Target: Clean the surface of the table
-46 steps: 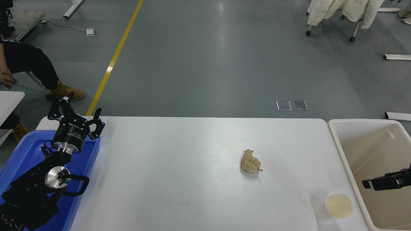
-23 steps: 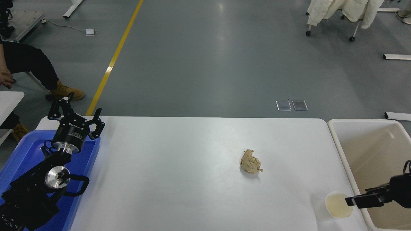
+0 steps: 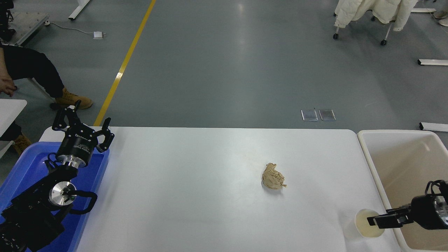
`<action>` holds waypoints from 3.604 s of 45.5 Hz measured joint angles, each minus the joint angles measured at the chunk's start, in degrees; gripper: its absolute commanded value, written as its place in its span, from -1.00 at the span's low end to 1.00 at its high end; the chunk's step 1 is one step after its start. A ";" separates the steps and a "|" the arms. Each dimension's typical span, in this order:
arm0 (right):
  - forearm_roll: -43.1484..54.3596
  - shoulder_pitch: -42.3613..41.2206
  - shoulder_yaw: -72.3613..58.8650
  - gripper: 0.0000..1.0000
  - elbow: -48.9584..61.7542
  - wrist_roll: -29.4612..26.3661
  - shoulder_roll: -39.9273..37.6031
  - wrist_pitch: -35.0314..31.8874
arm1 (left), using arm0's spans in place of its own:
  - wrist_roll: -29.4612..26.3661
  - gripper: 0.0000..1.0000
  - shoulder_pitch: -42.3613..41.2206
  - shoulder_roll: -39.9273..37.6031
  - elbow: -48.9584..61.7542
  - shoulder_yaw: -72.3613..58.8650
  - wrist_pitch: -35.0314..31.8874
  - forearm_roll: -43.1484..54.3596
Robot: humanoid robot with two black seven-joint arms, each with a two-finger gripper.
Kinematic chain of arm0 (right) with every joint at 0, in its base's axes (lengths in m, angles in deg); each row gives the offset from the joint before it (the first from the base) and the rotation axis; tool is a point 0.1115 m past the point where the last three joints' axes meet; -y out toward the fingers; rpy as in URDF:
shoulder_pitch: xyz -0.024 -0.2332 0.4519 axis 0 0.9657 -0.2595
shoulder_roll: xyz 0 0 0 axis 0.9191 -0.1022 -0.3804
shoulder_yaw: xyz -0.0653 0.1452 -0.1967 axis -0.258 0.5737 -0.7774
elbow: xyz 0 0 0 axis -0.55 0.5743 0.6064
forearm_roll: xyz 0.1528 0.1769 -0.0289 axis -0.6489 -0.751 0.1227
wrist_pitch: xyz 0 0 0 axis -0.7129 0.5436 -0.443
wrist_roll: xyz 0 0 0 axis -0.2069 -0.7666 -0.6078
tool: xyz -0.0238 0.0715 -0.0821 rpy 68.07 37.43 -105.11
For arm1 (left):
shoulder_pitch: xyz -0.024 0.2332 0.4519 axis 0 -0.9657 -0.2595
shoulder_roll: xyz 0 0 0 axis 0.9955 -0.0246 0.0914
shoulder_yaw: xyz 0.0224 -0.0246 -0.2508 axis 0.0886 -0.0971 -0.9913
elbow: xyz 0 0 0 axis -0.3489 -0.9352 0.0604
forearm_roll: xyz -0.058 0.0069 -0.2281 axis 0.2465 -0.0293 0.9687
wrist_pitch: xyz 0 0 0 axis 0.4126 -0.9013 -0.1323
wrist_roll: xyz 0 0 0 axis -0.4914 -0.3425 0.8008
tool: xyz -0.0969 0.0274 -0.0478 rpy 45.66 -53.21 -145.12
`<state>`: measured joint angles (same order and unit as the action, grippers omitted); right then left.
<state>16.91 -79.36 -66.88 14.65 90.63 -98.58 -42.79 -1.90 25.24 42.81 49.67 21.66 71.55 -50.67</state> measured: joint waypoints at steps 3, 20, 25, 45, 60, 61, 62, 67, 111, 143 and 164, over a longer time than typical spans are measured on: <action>-0.32 0.63 0.00 -0.75 0.90 0.08 0.64 0.55 | 0.00 1.00 0.00 0.00 0.00 0.00 0.02 0.00; -1.10 1.80 0.23 -1.00 4.44 1.59 1.97 2.70 | 0.00 1.00 0.00 -0.02 0.00 0.00 0.05 0.01; -1.16 1.76 0.39 -1.00 4.81 1.99 2.07 2.95 | 0.00 1.00 0.00 -0.02 0.00 0.00 0.05 0.01; -2.07 -0.59 7.84 -1.00 3.36 4.72 0.26 2.75 | 0.00 1.00 0.00 -0.02 0.02 0.00 0.02 0.02; -9.53 -6.83 18.19 -1.00 -1.19 5.69 -2.99 -0.03 | 0.00 1.00 0.00 -0.01 0.00 0.00 0.02 0.01; -10.46 -7.39 18.93 -1.00 -1.25 5.67 -3.12 -0.55 | 0.00 1.00 0.00 -0.01 0.00 0.00 0.02 0.02; -11.06 -7.75 19.42 -1.00 -1.29 5.67 -3.19 -0.86 | 0.00 1.00 0.00 -0.01 0.00 0.00 0.02 0.02; -15.15 -9.55 21.97 -1.00 -0.14 5.49 -3.45 -2.35 | 0.00 1.00 0.00 -0.01 0.00 0.00 0.02 0.01; -41.71 7.72 23.38 -1.00 57.01 -14.65 19.24 -4.27 | 0.00 1.00 0.00 -0.01 0.00 0.00 0.08 0.01; -50.64 19.38 23.47 -0.86 59.16 -22.41 26.58 -3.39 | 0.00 1.00 0.00 -0.02 0.00 0.00 0.08 0.02; -51.31 20.91 23.32 0.94 59.13 -22.80 27.41 -1.41 | 0.00 1.00 0.00 -0.02 0.00 0.00 0.08 -0.01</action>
<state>-34.40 -58.44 -43.56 73.78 67.83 -71.18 -44.20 -1.90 25.24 42.79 49.68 21.66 71.63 -50.68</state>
